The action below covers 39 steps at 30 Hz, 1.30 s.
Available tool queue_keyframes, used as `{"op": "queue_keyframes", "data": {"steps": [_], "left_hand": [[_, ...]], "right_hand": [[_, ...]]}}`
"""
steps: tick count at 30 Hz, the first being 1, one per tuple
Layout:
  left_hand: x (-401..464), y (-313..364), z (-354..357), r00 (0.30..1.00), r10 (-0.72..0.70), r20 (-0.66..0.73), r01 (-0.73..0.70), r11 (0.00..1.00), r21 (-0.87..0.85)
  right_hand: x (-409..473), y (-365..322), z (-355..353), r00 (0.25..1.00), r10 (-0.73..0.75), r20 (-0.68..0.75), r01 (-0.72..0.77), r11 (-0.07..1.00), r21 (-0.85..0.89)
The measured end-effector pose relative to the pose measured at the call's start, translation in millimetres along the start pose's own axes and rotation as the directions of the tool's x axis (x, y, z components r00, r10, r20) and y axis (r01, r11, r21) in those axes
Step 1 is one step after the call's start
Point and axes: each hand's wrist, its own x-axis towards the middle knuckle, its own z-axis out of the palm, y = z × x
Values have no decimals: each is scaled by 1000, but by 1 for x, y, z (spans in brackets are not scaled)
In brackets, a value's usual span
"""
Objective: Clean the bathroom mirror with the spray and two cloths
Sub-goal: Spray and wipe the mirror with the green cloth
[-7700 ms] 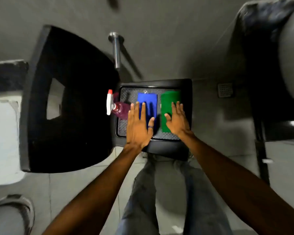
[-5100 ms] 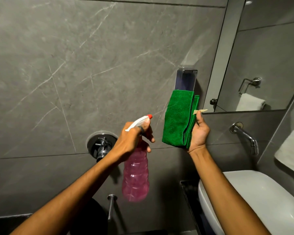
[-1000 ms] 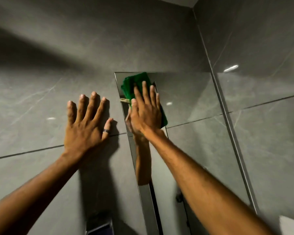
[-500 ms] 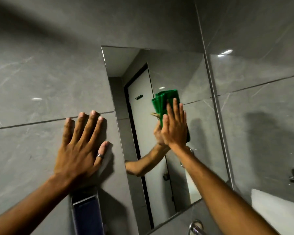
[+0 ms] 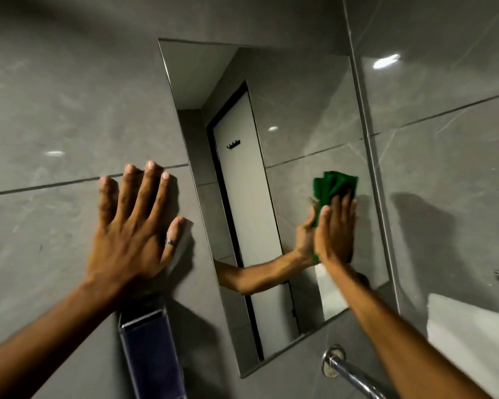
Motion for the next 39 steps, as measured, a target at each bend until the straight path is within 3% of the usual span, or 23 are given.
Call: {"op": "queue_keyframes", "data": {"steps": [5,9,12,15,20,26,30,35,39], "left_hand": [[-2,0,0,1000,-5,26,6,1000,-16],[-2,-1,-2,999,-8,42,9,1000,-30],[-3,-2,-3,999,-12,43,14,999,-41],[-3,-2,-2,999,-8,40,10,999,-52],[-4,-1,3,1000,-9,2,9,998,-54],[-4,-3,13,999,-19,-49,17,999,-34],[-4,-2,15,998,-4,-64,2,1000,-26],[-4,-3,15,997,-9,-81,4,998,-56],[-3,-2,12,999,-6,-51,2,996,-88]], "right_hand": [[-113,-75,18,947,-314,66,315,949,0],[-206,-65,28,884,-436,166,438,898,26],[-249,-21,27,889,-414,199,414,909,44],[-232,15,22,896,-401,189,397,916,60],[-137,79,5,986,-116,116,116,993,5],[-38,144,-21,988,134,71,-132,991,-34],[-26,149,-22,967,254,-24,-253,967,38],[-72,89,0,988,141,-69,-129,978,164],[-142,3,17,994,-83,-70,99,953,286]]}}
